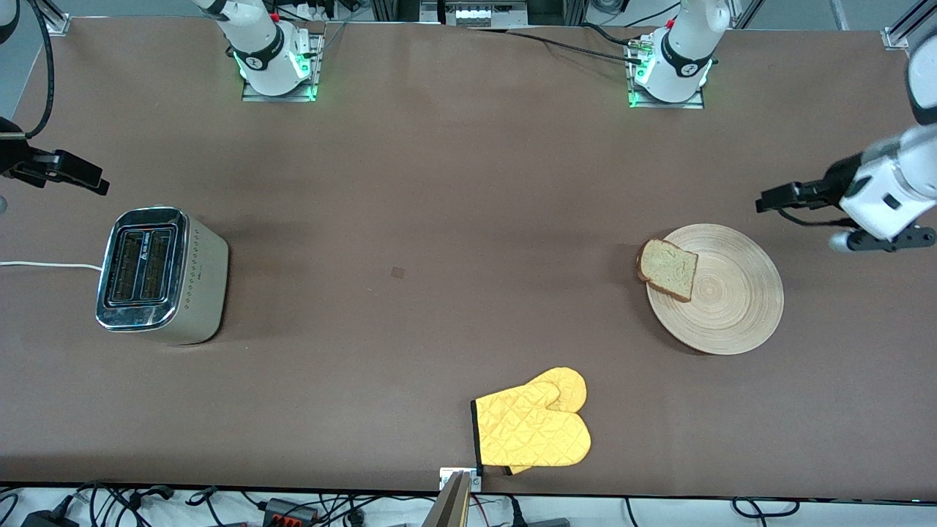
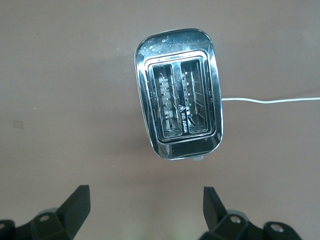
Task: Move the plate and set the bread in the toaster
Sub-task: 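Reach the left gripper to the rim of the wooden plate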
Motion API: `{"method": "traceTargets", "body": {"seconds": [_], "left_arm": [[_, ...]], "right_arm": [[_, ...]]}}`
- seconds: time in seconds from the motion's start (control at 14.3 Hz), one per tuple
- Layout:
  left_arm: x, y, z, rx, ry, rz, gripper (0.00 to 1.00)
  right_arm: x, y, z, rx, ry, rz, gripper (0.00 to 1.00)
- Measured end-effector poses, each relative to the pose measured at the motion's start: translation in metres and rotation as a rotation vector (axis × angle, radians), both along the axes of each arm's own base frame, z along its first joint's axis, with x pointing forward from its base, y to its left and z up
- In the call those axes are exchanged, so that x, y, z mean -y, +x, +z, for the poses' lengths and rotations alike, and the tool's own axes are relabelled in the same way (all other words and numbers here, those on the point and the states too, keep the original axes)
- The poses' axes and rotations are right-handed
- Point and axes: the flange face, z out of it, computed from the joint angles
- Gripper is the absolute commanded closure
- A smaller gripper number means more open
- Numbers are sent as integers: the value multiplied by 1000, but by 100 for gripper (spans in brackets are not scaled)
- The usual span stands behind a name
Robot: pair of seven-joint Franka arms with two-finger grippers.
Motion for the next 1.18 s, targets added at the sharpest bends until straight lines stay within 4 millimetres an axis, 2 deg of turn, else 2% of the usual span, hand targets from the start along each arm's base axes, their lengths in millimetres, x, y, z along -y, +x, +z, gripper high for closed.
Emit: {"method": "traceTargets", "body": {"seconds": [0.21,0.49,0.63,0.84,0.98,1.18], "left_arm": [[-56,12,-45,-53,-56,29,0],[-114,42,-95,-25,-171,-101,0],[-147,46,-137,11,-321,-124,0],[-205,32,-210,68,-527,-84,0],[-227,24,-251,107,-619,-75,0],[-241,23,-289,182,-671,-85,0]], "right_arm": [[-1,0,0,1,0,1,0],[-3,0,1,1,0,5,0],[-4,0,1,1,0,7,0],[-5,1,-1,-1,0,9,0],[-6,2,-2,-2,0,10,0],[-11,5,-7,-9,0,18,0]]}}
